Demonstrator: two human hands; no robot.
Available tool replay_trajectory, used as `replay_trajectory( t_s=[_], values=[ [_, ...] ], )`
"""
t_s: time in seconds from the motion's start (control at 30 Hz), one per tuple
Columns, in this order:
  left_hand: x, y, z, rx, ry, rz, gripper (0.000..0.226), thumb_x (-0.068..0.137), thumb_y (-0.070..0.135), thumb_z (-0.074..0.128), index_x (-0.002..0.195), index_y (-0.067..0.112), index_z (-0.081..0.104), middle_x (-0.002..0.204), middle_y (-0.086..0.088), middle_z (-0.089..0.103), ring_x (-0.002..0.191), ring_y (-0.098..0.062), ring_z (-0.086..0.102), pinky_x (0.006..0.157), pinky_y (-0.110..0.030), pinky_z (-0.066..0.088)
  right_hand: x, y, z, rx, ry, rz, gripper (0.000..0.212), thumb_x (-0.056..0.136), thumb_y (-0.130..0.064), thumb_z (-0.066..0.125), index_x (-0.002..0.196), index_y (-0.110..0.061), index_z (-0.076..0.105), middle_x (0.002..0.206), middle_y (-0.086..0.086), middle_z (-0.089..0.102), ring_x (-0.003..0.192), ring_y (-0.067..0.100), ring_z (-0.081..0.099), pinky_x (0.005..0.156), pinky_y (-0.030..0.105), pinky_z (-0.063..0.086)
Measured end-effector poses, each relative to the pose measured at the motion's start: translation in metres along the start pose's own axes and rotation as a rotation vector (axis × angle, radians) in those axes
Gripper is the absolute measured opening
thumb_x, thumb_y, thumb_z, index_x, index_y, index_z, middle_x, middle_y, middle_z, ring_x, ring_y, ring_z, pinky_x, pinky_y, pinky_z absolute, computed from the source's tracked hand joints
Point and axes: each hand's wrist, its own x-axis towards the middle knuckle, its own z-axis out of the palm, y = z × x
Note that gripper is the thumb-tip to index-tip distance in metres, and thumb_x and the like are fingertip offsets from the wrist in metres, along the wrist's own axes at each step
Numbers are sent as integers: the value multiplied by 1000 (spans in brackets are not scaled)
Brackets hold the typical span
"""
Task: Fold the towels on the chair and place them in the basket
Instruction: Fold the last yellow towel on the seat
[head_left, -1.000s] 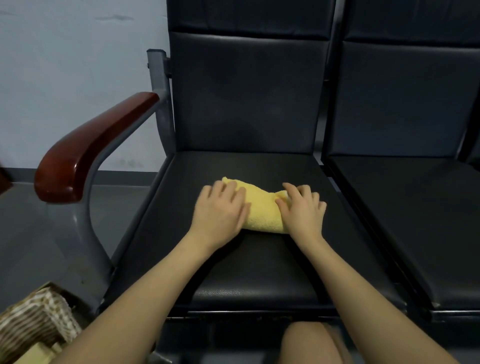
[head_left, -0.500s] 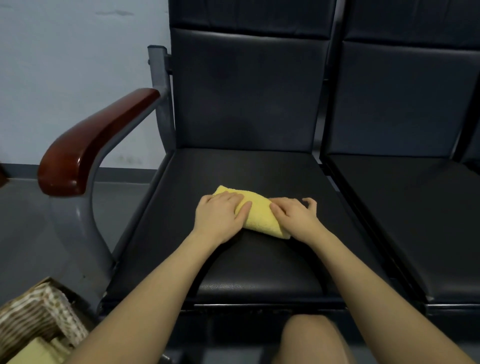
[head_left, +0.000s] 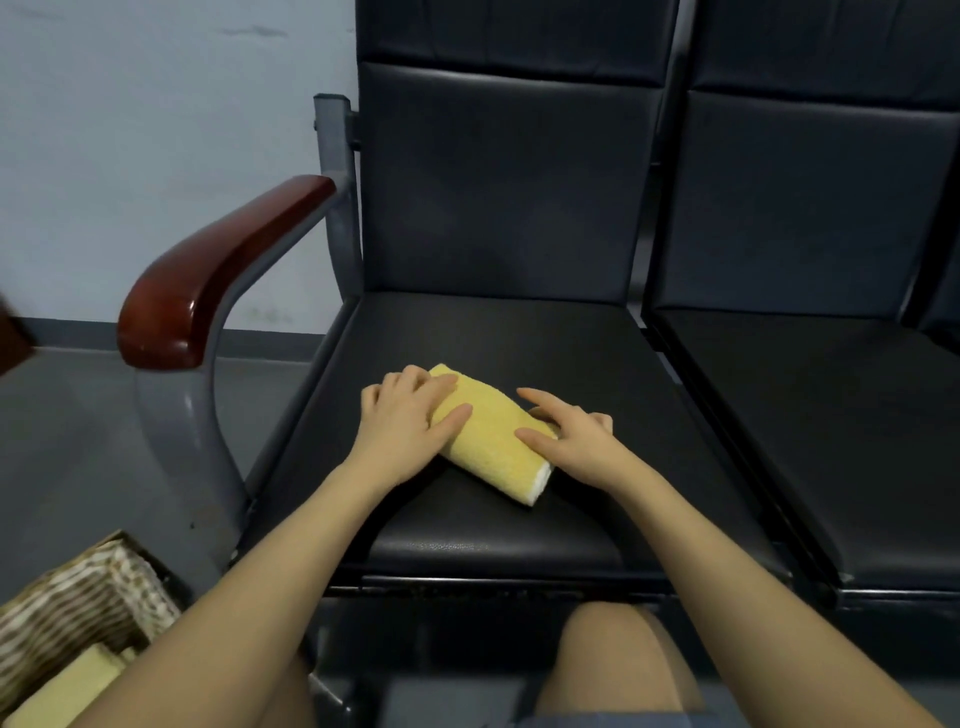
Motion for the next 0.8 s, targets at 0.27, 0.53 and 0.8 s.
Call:
replay_trajectory(
  t_s=[0.27, 0.53, 0.8],
  values=[
    [-11, 13, 7, -45, 26, -365, 49, 87, 65, 46, 131, 42, 51, 131, -8, 35, 121, -31, 35, 104, -41, 24, -5, -8, 3, -7, 11, -48, 49, 99, -33, 46, 145, -38, 29, 122, -9, 50, 119, 9, 40, 102, 28, 9],
    [-11, 19, 7, -203, -30, -296, 51, 92, 47, 51, 140, 32, 41, 133, -8, 26, 108, -35, 51, 104, -47, 37, -10, -8, 15, 43, 18, -84, 43, 98, -26, 47, 130, -49, 32, 131, -6, 47, 109, 10, 47, 98, 33, 16],
    [-15, 29, 1, -465, 132, -228, 40, 88, 15, 60, 125, 29, 58, 128, 0, 26, 112, -29, 48, 104, -39, 40, -26, -14, 24, 184, 99, -143, 38, 93, -22, 52, 101, -59, 44, 115, -10, 52, 108, 14, 49, 106, 47, 34]
  ],
)
